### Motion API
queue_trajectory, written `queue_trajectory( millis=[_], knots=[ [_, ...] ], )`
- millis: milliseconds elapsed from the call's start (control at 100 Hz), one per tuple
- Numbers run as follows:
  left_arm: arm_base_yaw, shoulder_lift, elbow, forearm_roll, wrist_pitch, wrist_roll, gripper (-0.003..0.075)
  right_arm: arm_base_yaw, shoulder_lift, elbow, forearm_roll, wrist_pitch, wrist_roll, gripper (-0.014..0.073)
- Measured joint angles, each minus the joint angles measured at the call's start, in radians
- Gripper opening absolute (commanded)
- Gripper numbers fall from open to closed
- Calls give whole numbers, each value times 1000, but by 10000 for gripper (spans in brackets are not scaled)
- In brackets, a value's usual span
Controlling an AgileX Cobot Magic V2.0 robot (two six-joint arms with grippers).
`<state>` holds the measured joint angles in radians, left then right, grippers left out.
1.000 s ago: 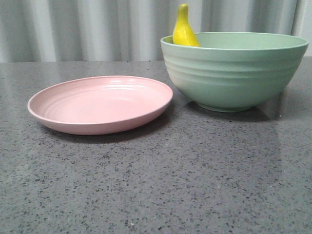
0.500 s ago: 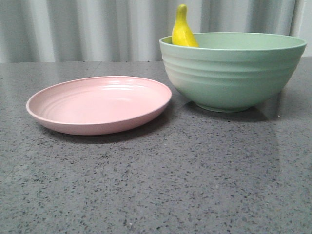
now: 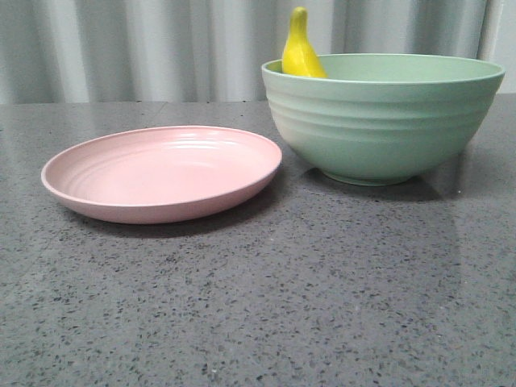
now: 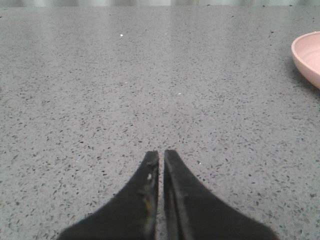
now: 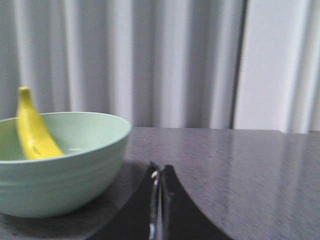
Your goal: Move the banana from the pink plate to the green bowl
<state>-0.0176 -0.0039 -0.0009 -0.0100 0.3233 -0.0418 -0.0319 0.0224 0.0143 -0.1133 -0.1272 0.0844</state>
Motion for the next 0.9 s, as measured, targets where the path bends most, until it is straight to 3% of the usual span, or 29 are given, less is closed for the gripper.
queue_trajectory(
  millis=[430, 900],
  knots=[
    [0, 0, 0, 0, 2, 0, -19, -45, -33, -2, 8, 435, 0, -71],
    [0, 0, 0, 0, 2, 0, -19, -45, -33, -2, 8, 443, 0, -71]
  ],
)
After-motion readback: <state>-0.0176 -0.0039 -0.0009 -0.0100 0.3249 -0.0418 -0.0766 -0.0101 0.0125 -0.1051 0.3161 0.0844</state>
